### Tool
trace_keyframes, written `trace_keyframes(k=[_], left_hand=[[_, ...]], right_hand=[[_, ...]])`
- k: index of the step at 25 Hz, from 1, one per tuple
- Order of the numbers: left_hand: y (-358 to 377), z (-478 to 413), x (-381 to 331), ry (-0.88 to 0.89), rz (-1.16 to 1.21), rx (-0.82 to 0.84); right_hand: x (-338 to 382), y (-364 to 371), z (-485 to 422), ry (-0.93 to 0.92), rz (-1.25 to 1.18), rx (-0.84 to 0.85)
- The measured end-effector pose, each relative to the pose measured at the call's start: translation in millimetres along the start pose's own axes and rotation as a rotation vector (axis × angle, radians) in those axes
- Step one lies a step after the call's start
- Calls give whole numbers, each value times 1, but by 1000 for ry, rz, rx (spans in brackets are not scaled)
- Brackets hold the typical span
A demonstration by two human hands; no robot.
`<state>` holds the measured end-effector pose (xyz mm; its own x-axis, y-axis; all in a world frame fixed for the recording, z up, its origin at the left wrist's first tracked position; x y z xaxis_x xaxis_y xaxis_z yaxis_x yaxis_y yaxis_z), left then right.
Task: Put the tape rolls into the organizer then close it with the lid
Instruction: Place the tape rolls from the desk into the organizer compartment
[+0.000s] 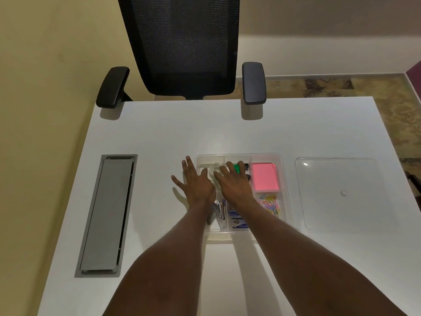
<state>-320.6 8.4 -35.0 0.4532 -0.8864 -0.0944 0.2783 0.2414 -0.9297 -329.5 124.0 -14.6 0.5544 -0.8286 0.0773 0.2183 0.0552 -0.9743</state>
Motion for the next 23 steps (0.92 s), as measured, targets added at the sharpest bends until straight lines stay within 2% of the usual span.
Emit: trace_keyframes(k=[7,12,18,23], left_hand=[[-6,3,1,48,-3,41],[-9,9,15,46,-16,-3],[-3,20,20,10,-6,-32],[-2,21,13,12,63,52]], right_hand=[[0,-2,3,-14,-14,41],[3,-6,17,52,10,-49],[13,1,23,-10,3,12],[18,7,25,-37,-4,46]])
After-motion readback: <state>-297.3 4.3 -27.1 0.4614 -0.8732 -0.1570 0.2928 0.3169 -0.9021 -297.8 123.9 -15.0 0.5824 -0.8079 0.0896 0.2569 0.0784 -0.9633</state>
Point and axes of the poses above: each hand's wrist, its own z-axis away from the middle knuckle, its own y-axis out of the palm, x = y × z, the point moved 3 cm from there along -z, towards the middle knuckle, and after that the axes turned 10 degrees about -y, right-handed, at the moved point
